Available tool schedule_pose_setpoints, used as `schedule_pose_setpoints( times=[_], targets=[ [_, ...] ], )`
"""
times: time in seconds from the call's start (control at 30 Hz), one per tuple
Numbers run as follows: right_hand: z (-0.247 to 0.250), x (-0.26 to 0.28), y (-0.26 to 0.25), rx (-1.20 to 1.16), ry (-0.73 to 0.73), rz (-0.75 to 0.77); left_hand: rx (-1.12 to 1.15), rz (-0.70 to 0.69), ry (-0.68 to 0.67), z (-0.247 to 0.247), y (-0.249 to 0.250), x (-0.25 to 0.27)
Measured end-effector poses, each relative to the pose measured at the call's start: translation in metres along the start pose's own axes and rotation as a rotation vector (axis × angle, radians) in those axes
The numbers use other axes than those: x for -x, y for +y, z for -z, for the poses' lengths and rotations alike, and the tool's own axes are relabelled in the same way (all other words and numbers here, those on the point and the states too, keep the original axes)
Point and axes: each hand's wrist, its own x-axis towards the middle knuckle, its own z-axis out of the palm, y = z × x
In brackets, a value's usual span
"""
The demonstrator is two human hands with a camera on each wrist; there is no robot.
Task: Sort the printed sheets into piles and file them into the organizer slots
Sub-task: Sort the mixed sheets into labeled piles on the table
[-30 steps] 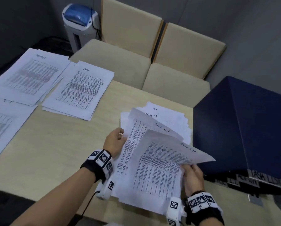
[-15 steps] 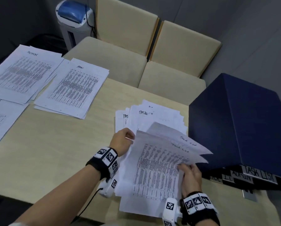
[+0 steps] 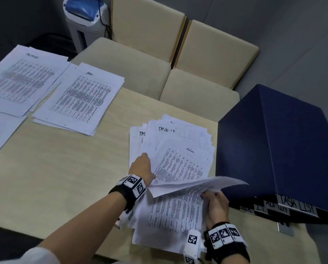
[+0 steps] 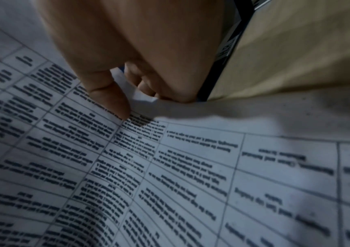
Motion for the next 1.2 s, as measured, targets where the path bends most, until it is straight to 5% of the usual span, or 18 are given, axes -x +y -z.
schedule_pose_setpoints(
  times=[0.33,0.57,0.8,0.9,1.03,1.2],
  targets=[
    [-0.013,-0.002,-0.016,-0.086,-0.063,-0.009,0.059,-0.262,-0.145,0.011,-0.022,0.007],
    [-0.013,-0.009,-0.013,0.046,-0.018,-0.066,0.132,-0.208,0.136,0.014,-0.033,-0.003],
    [-0.016,-0.013,-0.017,0.089,0.032,-0.103,0.315,-0.149,0.279,0.021,-0.024,-0.006],
    [-0.029,-0.012,-0.030,0.044,0.030,-0.033,0.627,-0.227,0.138,0.036,-0.023,0.005],
    [-0.063,-0.004,-0.052,-0.012,-0.091,-0.003,0.668,-0.336,0.008,0.059,-0.040,0.030],
    [-0.115,0.009,-0.051,0.104,-0.338,0.025,0.816,-0.200,0.173,0.096,-0.106,0.049]
  ],
)
